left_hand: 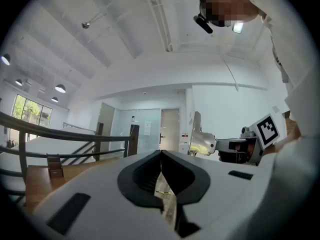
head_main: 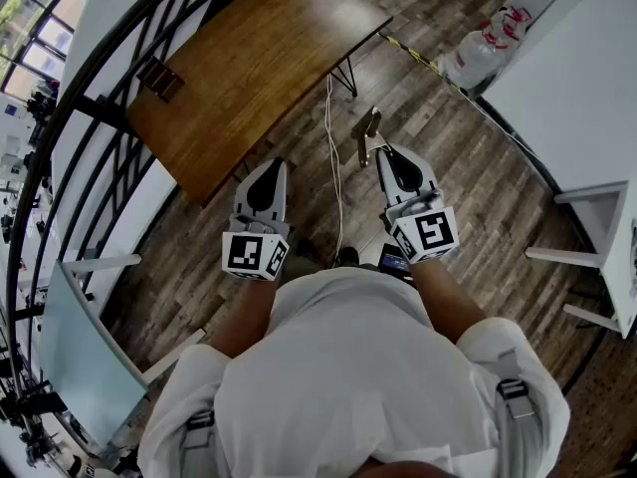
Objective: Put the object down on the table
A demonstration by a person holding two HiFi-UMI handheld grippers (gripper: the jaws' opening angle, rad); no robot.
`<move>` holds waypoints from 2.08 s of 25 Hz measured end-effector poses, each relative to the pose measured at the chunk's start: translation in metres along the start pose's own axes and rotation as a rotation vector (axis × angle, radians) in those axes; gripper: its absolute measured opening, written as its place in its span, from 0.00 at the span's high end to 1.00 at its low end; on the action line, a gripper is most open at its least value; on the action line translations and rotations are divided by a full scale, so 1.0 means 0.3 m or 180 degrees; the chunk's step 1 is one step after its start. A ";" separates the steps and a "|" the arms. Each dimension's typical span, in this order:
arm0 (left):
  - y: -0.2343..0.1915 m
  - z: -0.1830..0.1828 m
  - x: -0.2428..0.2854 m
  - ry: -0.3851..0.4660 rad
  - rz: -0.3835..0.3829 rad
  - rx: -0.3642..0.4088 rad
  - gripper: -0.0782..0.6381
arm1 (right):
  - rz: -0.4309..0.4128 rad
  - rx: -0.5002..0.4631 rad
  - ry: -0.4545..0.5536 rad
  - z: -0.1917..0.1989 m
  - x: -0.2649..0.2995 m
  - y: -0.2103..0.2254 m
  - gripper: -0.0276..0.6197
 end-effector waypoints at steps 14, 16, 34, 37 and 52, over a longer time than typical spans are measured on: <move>0.123 -0.014 -0.041 -0.0043 0.0155 -0.0014 0.87 | 0.0091 0.0178 0.0150 -0.010 -0.169 0.037 0.92; 0.118 -0.002 -0.054 -0.0079 0.0136 -0.0031 0.87 | 0.0108 0.0192 0.0195 -0.016 -0.168 0.039 0.92; 0.131 0.030 -0.061 -0.0140 -0.0045 -0.0103 0.87 | 0.0194 0.0298 0.0278 -0.010 -0.249 0.114 0.92; 0.157 0.031 -0.066 -0.0122 -0.0036 -0.0098 0.87 | 0.0222 0.0313 0.0297 -0.002 -0.279 0.126 0.92; 0.155 0.062 -0.070 -0.0145 0.0003 -0.0190 0.87 | 0.0338 0.0317 0.0253 0.009 -0.376 0.139 0.92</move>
Point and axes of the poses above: the fingertips, and each gripper's own axes: x forward along the fingers, y to its right, z out of its underside, the point moved 3 cm from there along -x, backward along the fingers, and after that the axes turned 10 degrees about -z, right-handed, at the moved point
